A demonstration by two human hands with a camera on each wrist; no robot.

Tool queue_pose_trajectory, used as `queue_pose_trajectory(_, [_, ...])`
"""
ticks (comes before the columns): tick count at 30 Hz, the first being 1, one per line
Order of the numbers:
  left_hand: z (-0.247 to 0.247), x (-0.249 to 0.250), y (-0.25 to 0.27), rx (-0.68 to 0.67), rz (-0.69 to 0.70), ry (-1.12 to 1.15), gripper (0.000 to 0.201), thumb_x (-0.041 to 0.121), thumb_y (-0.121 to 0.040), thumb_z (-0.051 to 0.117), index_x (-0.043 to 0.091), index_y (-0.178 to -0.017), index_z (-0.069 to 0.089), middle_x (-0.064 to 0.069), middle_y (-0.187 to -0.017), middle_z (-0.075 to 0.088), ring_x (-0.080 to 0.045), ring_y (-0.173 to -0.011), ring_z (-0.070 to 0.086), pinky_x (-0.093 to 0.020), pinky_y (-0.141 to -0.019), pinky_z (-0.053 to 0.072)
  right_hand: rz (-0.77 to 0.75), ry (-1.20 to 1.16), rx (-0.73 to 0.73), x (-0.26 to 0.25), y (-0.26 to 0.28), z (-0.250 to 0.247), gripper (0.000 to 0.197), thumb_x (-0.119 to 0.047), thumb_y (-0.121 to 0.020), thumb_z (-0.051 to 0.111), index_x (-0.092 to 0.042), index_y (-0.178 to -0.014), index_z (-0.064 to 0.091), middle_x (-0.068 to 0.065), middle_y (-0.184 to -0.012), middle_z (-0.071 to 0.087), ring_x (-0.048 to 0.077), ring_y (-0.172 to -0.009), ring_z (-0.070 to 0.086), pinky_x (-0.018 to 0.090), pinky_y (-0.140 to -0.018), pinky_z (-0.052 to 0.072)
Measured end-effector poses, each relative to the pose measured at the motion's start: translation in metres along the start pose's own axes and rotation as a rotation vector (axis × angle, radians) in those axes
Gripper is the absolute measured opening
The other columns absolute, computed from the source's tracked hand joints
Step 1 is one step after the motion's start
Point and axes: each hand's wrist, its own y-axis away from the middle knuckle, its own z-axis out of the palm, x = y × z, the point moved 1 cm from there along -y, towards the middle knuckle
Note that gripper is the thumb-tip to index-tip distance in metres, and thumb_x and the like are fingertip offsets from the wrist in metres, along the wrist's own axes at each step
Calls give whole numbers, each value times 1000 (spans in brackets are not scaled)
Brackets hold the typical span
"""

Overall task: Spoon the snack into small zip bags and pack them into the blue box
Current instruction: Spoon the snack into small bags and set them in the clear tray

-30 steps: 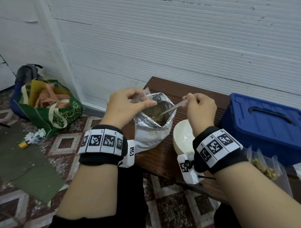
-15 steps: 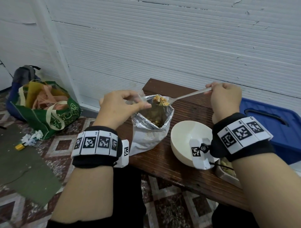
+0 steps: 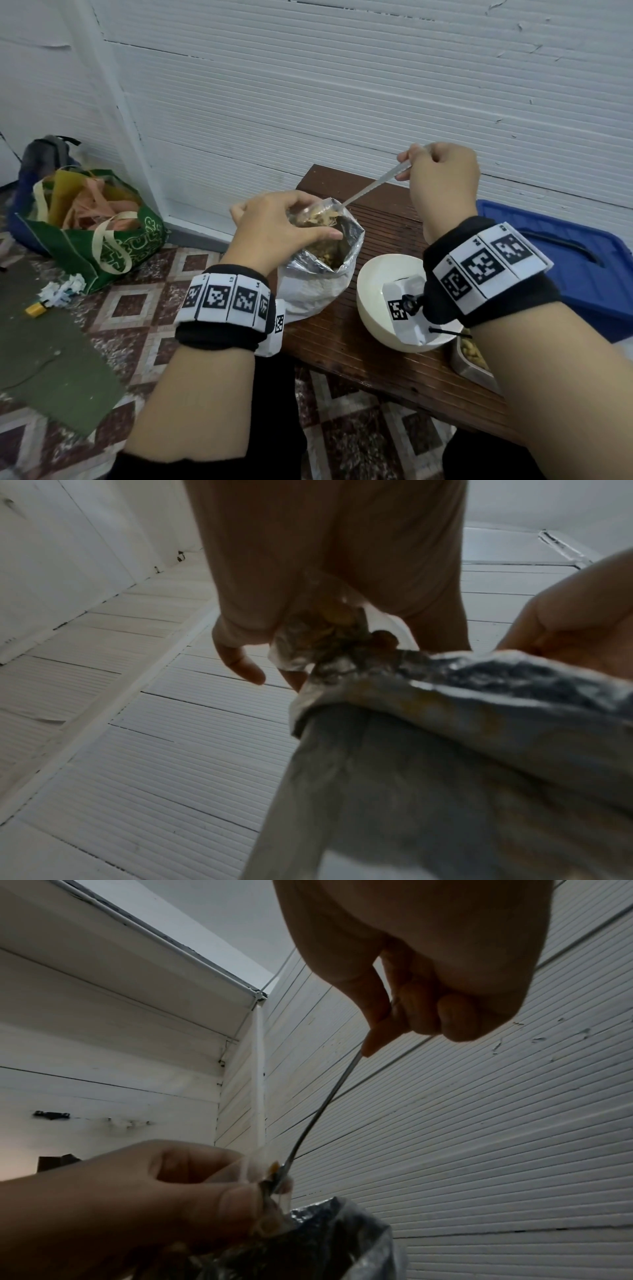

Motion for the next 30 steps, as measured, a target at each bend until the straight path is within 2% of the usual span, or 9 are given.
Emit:
queue_pose_trajectory(2, [2,6,1,29,5,-27,50,74,-47,66,47,-88,60,30,-87,56,-7,-108,50,-29,-91,17,-37,-19,-23,-3,3,4,28,-19,-98,46,-16,-80,68,2,-77,67,9,-75,61,10,-62,42])
queue_pose_trajectory(4, [4,7,2,46,-10,-2,48,72,-50,66,45,-89,58,28,-87,57,-7,-104,52,-29,-95,18,-119,-72,-66,-8,9,5,25,-19,-98,47,-16,-82,66,-3,-71,64,4,-70,60,6,-62,42])
queue_pose_trajectory(6, [5,0,0,63,-40,88,51,81,-45,66,47,-82,59,27,-84,60,-7,-100,57,-41,-103,33,-245,-150,-92,-11,13,5,22,-17,-98,48,-17,-82,64,-5,-75,64,4,-69,61,12,-70,47])
queue_pose_trajectory(9, [2,-6,-1,118,-90,195,41,74,-51,73,46,-78,60,27,-82,61,-2,-93,59,-51,-93,49,-395,-218,-44,-14,14,-2,19,-17,-98,49,-18,-85,64,-9,-80,64,4,-73,61,21,-75,51])
queue_pose_trajectory(12, [-1,-9,-1,162,-96,247,27,49,-66,81,38,-78,59,21,-88,61,4,-88,57,-38,-92,53,-407,-287,85,-12,11,-10,21,-16,-98,48,-21,-83,61,-8,-82,64,5,-72,60,18,-72,49])
queue_pose_trajectory(17, [-8,-18,0,165,-91,255,26,44,-69,81,28,-83,66,16,-88,65,15,-77,57,-2,-65,44,-305,-195,170,0,14,-12,27,-16,-98,46,-28,-76,56,-13,-76,60,3,-69,58,11,-66,45])
queue_pose_trajectory(21, [-8,-21,-1,139,-95,238,38,51,-68,80,26,-96,71,12,-98,69,1,-94,62,-17,-77,48,-363,85,-96,14,29,3,19,-20,-97,50,-19,-88,66,-10,-76,61,1,-66,53,11,-62,41])
queue_pose_trajectory(26, [-7,-18,-1,142,-91,235,37,50,-69,80,26,-96,72,11,-96,71,-3,-94,64,-21,-82,52,-581,304,-319,32,52,23,18,-16,-94,54,-7,-93,70,9,-82,67,26,-82,59,39,-77,46])
queue_pose_trajectory(30, [-7,-17,0,144,-102,226,39,53,-68,80,28,-96,73,11,-95,71,-4,-93,65,-30,-87,54,-510,269,-357,34,56,29,18,-14,-95,54,-5,-90,69,8,-80,67,24,-78,59,35,-73,44])
